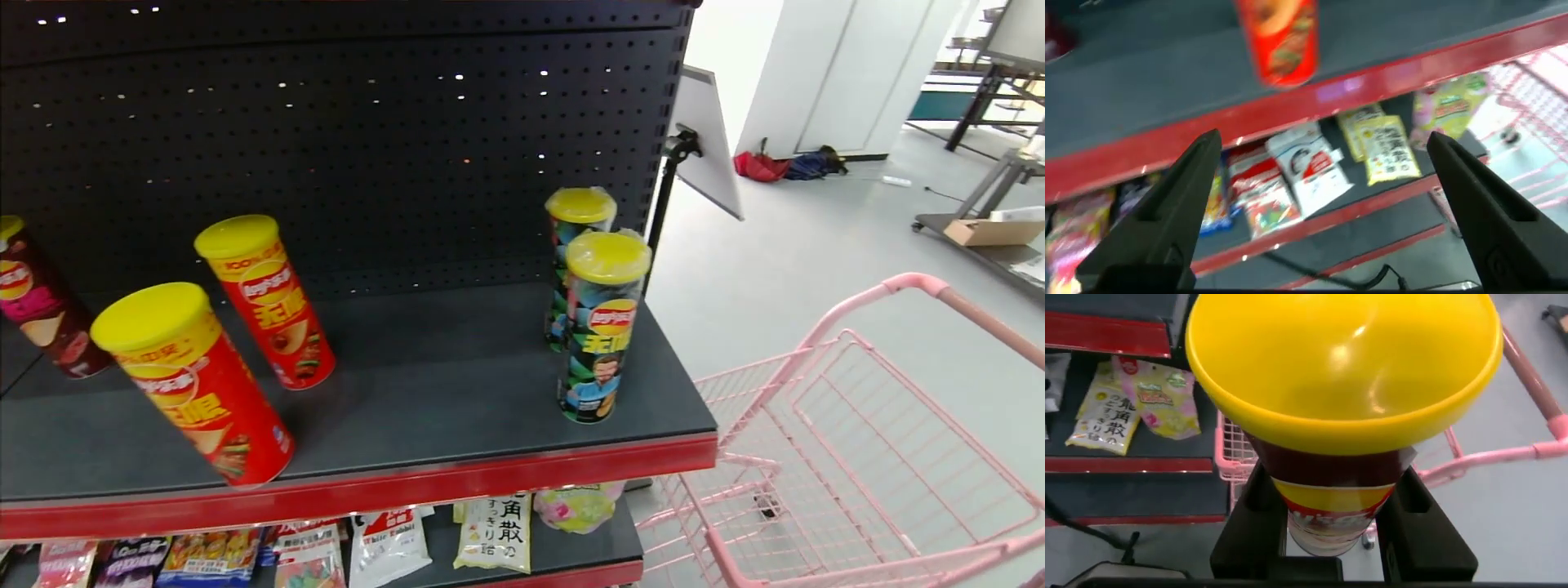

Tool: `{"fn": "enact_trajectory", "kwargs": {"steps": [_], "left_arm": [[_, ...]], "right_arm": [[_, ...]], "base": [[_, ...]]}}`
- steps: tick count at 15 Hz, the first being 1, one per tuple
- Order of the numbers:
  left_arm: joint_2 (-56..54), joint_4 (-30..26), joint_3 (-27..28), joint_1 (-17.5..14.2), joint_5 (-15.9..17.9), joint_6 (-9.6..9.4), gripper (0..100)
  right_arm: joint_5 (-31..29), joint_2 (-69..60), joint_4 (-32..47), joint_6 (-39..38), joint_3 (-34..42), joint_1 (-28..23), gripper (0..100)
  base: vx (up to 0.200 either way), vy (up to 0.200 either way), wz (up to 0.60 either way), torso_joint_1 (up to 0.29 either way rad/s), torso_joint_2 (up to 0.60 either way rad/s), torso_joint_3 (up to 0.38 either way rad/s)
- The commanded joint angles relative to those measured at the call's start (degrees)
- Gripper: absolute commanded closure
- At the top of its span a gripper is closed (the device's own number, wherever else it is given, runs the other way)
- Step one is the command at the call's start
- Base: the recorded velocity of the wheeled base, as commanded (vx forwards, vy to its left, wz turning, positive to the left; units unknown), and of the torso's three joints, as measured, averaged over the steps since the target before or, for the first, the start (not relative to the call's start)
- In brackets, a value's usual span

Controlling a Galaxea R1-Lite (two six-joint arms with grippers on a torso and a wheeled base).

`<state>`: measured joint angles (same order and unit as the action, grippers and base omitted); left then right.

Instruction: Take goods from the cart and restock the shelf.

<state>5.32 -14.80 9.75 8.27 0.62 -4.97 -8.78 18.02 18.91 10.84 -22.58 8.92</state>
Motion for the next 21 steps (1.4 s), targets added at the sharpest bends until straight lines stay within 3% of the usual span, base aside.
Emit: {"fn": "enact_trajectory", "kwargs": {"steps": [1, 4, 9, 11, 21], "left_arm": [[0.0, 0.0, 0.0, 0.0, 0.0, -0.04, 0], [0.0, -0.1, -0.3, 0.0, -0.3, -0.56, 0], [0.0, 0.0, -0.3, 0.0, -0.8, -4.08, 0], [0.0, -0.1, -0.5, 0.0, -0.7, -4.25, 0], [0.0, 0.0, -1.1, 0.0, -0.2, -3.99, 0]], "right_arm": [[0.0, 0.1, 0.0, 0.1, 0.2, 0.0, 100], [0.0, -1.8, 0.1, 0.0, 0.6, -0.1, 100], [-0.1, -11.5, 0.3, -0.1, 4.8, 0.0, 100], [-0.1, -12.4, -0.2, -0.2, 6.1, -0.1, 100], [-0.1, -12.4, -0.1, -0.1, 5.9, -0.1, 100]], "base": [[0.000, 0.000, 0.60, 0.002, 0.00, -0.002], [0.000, 0.000, 0.00, 0.000, 0.00, 0.000], [0.000, 0.000, 0.00, 0.000, 0.00, 0.000], [0.000, 0.000, 0.00, 0.000, 0.00, 0.000], [0.000, 0.200, 0.00, 0.000, 0.00, 0.003]]}}
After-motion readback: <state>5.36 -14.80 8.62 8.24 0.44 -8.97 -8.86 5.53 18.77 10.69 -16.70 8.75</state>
